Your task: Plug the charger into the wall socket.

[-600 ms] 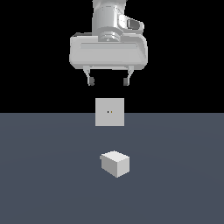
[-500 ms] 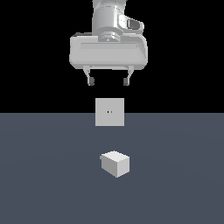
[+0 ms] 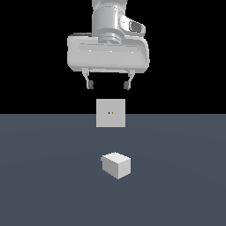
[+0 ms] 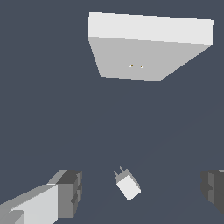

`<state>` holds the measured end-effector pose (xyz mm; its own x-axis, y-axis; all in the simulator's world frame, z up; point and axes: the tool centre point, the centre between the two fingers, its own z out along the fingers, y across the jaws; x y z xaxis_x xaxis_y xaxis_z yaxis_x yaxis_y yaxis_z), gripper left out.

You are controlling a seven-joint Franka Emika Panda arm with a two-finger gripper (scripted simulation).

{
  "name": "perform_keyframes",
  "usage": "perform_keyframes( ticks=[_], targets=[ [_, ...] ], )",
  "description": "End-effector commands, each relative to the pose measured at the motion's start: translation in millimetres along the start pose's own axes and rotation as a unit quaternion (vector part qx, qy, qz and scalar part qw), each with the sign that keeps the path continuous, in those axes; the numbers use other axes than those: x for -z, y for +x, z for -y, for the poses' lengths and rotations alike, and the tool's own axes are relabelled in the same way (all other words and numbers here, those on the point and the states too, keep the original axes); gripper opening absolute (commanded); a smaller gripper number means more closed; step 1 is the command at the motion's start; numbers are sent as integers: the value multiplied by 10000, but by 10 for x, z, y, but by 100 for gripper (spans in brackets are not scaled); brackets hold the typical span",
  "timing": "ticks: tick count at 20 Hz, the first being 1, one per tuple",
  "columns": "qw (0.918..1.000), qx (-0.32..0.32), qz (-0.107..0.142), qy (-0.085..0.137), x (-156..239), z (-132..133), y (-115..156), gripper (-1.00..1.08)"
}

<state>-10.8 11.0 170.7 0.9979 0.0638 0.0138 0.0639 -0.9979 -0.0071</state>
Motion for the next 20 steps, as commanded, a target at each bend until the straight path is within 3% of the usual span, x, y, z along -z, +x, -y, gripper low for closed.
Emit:
perform_keyframes(
  ticks=[1, 10, 20],
  targets=[
    [9998, 178, -13, 5, -59, 12, -59, 100],
    [9932, 1156, -96, 33, -377, 40, -375, 100],
    [9726, 2314, -195, 70, -771, -11, -740, 100]
  ],
)
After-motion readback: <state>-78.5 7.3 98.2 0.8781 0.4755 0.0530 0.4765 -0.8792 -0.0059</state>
